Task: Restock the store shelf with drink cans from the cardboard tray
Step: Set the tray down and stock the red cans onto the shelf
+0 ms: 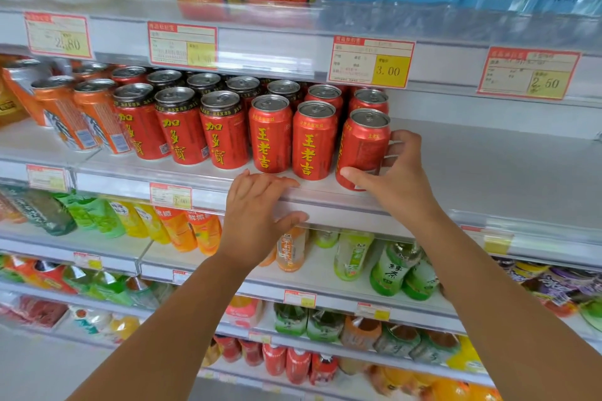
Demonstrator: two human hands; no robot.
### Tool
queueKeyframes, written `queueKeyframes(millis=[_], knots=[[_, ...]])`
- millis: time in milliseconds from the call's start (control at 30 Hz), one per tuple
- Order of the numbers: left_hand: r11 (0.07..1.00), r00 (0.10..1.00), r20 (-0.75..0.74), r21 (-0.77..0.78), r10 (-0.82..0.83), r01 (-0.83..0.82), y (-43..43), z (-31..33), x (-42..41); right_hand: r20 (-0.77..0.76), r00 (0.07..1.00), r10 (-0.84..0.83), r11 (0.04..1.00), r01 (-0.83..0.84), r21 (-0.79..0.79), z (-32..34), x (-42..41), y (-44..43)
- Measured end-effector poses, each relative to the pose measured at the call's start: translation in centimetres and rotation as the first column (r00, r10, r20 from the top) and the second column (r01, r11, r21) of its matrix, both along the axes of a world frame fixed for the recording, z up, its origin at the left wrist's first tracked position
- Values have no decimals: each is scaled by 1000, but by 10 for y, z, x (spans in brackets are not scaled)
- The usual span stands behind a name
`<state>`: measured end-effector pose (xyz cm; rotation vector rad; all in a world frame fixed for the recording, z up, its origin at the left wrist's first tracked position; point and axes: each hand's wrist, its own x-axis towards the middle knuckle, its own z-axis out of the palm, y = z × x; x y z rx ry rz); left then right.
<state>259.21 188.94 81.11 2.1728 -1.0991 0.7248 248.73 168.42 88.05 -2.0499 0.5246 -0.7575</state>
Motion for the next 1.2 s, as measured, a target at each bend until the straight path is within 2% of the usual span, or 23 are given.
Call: queueKeyframes(millis=[267, 433, 633, 833, 1067, 1200], knots=[[1000, 1000, -4, -17, -3, 3, 0, 0, -2, -39, 996, 84, 996, -84, 6, -2, 3, -4], [1000, 1000, -7, -7, 6, -7, 0, 0, -1, -36, 999, -30, 996, 27, -87, -5, 5, 1], [1000, 1000, 5, -16, 11, -11, -1, 0, -3, -5, 1000, 21, 999, -21, -27, -5, 2, -4], [1000, 1000, 0, 1, 22, -22, 0, -1, -2, -40, 999, -5, 993, 1, -115, -5, 3, -1], [1000, 1000, 1, 14, 21, -21, -1, -1, -1, -48, 999, -14, 991, 8, -130, -7, 4, -3], [999, 999, -20, 25, 26, -25, 0, 2, -2, 58, 997, -58, 993, 63, -100, -3, -4, 5]])
